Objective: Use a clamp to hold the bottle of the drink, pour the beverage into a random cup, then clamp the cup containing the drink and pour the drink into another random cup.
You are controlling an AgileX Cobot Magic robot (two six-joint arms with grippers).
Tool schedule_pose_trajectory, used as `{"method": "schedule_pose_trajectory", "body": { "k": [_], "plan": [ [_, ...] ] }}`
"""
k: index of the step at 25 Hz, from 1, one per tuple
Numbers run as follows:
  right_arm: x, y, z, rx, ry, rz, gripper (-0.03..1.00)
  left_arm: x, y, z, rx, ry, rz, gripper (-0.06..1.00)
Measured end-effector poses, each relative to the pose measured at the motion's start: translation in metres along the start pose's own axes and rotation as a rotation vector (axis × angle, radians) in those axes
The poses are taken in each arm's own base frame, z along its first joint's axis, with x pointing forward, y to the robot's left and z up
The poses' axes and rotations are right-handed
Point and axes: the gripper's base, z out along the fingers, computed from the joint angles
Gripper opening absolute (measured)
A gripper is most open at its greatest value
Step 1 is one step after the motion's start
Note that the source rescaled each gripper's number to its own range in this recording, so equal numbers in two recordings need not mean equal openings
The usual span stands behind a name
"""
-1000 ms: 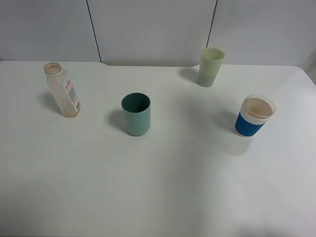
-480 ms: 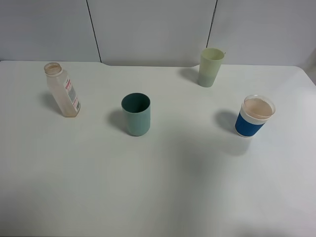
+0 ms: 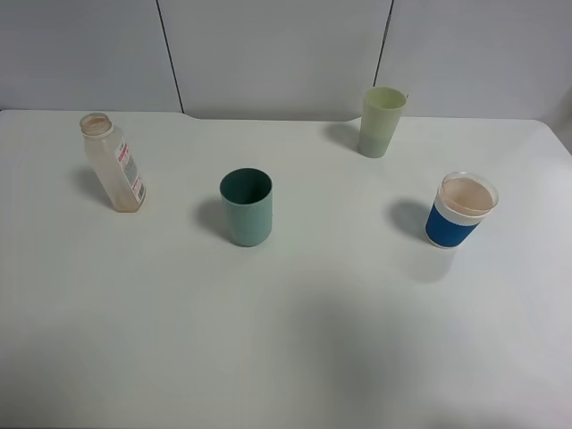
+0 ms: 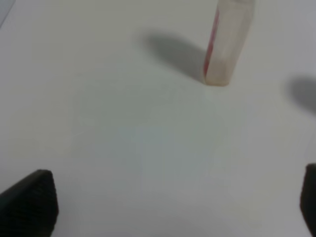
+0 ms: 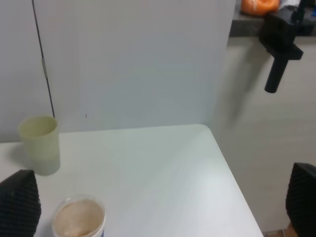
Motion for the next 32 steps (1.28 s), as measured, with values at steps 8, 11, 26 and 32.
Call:
{"method": "schedule_pose_trajectory", "body": {
  "k": [8,11,26,32],
  "plan": [
    [0.047,0.004,0.004,-0.046,0.093,-0.026,1.0,0.0,0.0,0.0,0.0,0.0,0.0,1.0],
    [0.057,0.005,0.011,-0.053,0.148,-0.026,1.0,0.0,0.0,0.0,0.0,0.0,0.0,1.0],
    [0.09,0.009,0.03,-0.069,0.317,-0.008,1.0,0.0,0.0,0.0,0.0,0.0,0.0,1.0],
    [0.09,0.007,0.03,-0.045,0.319,0.008,1.0,0.0,0.0,0.0,0.0,0.0,0.0,1.0]
  ]
}}
